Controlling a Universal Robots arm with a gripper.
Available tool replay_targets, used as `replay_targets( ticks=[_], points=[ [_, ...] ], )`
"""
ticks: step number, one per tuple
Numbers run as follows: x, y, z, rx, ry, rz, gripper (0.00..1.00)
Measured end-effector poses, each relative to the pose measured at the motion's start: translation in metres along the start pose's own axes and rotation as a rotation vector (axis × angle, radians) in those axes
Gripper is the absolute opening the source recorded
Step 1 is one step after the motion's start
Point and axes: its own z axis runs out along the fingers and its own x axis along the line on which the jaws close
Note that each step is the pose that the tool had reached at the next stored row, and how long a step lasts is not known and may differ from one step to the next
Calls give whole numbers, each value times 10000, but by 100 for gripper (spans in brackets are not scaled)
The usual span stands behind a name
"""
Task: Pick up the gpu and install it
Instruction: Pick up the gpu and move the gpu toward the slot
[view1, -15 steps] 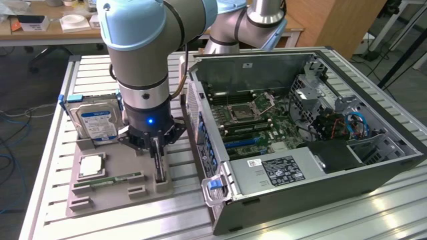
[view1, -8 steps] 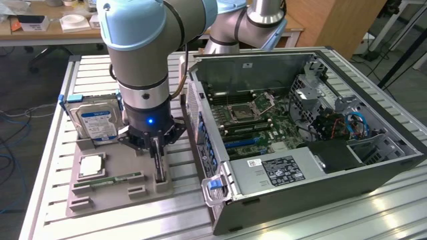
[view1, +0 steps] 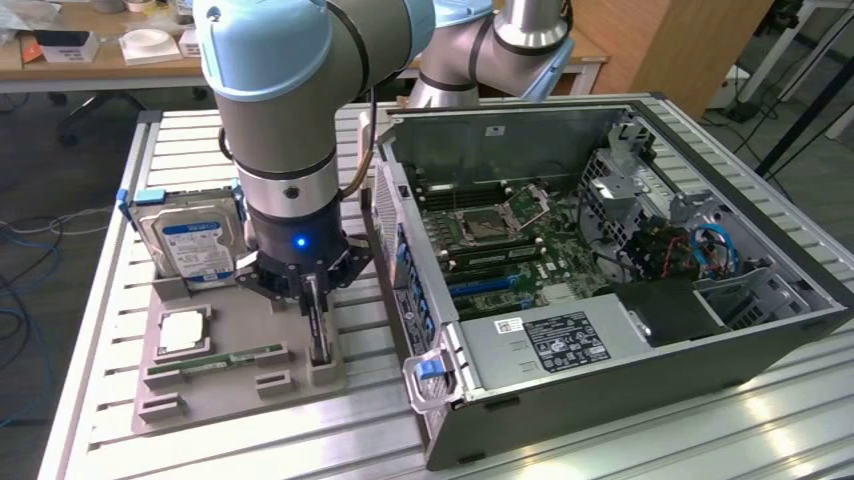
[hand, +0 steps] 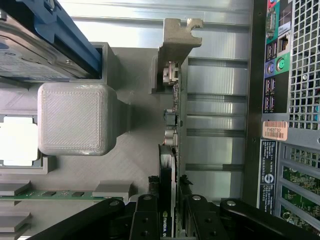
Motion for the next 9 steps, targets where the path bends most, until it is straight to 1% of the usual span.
replay_targets(
  ticks=[3,9],
  points=[
    [-1,2,-40,2,1,1,26],
    [-4,9,-203,0,1,0,26]
  ],
)
